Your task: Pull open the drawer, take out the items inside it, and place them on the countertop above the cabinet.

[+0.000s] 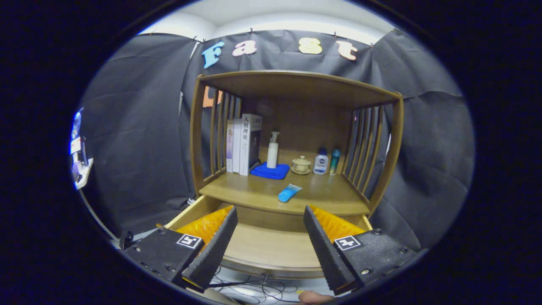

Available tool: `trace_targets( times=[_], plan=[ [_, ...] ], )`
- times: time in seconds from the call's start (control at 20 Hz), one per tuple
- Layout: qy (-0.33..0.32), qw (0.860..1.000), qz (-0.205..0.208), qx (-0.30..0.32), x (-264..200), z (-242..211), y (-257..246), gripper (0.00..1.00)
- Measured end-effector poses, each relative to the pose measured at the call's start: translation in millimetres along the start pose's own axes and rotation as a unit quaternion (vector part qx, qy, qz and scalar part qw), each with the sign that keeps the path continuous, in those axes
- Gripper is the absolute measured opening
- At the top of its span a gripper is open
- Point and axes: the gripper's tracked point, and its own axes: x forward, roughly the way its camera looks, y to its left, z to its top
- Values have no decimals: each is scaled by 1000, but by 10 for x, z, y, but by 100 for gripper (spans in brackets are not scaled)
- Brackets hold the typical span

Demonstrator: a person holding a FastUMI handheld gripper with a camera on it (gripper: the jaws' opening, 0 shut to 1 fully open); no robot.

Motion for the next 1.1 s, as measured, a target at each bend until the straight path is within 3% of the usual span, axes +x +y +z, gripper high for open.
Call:
trace_targets(
  times=[0.15, 0.65, 1.1],
  plan=[
    [-29, 999, 18, -10, -96, -133, 74, 99],
    [-71, 997, -1, 16, -247, -740, -47, 99],
    [-60, 998, -14, 5, -228, -1458, 55, 99]
  ],
)
